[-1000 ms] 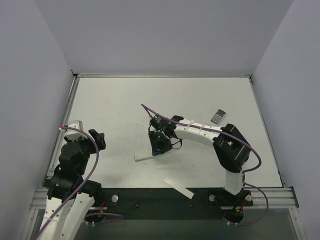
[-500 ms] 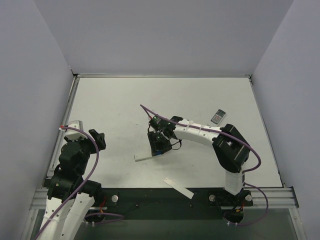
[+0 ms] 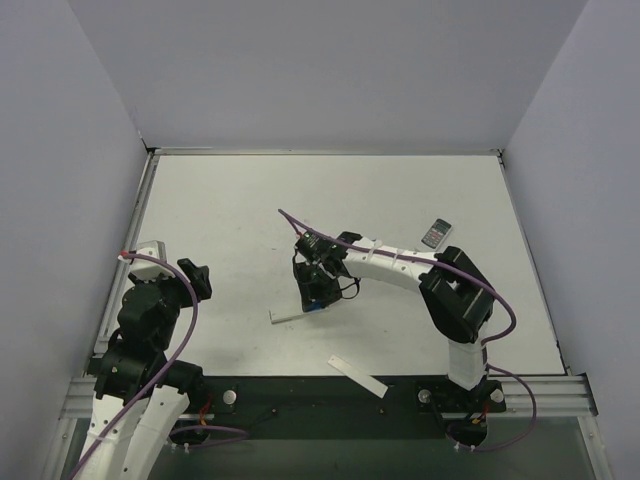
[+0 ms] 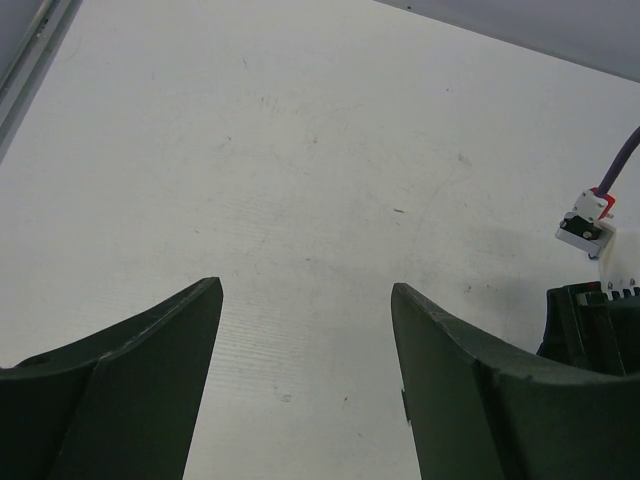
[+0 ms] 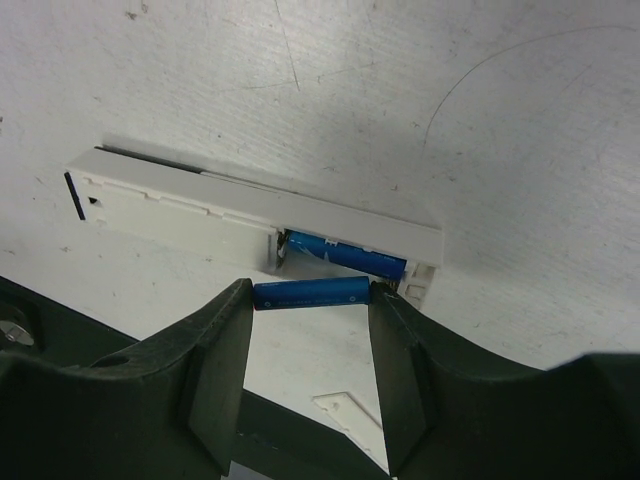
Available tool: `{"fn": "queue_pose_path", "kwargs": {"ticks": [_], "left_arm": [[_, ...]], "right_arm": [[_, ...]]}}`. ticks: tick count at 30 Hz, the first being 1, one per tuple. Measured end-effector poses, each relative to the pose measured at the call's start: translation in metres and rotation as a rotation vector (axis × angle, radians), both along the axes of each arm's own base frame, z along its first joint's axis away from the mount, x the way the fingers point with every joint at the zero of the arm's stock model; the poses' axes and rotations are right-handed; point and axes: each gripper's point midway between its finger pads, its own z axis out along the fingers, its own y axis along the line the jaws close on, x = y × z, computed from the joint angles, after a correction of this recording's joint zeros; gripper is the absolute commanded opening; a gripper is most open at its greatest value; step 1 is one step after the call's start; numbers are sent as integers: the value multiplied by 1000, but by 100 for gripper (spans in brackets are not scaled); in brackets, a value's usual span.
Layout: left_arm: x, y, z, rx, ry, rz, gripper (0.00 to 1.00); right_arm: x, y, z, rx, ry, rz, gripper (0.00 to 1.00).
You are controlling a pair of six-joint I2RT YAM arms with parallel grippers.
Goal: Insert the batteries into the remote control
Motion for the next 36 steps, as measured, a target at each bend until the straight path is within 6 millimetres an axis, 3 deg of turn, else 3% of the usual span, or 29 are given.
{"fn": "queue_pose_path", "kwargs": {"ticks": [5,20,27,31,36], "left_arm": [[0,0,1,-1,-4,0,79],[-3,0,5,-9,-27,-4,79],[-1,-9,0,-52,2,-28,79],[6,-32,-28,-137,109,-94,79],[7,-68,-99,-281,345,-179,79]], "right_arm": [[4,1,5,-14,-21,-15,50],[3,-4,2,-80,-49,-27,50],[2,2,31,-51,-159,58,48],[5,5,51,-25,-225,95,39],[6,5,49,-29,-233,110,34]]}}
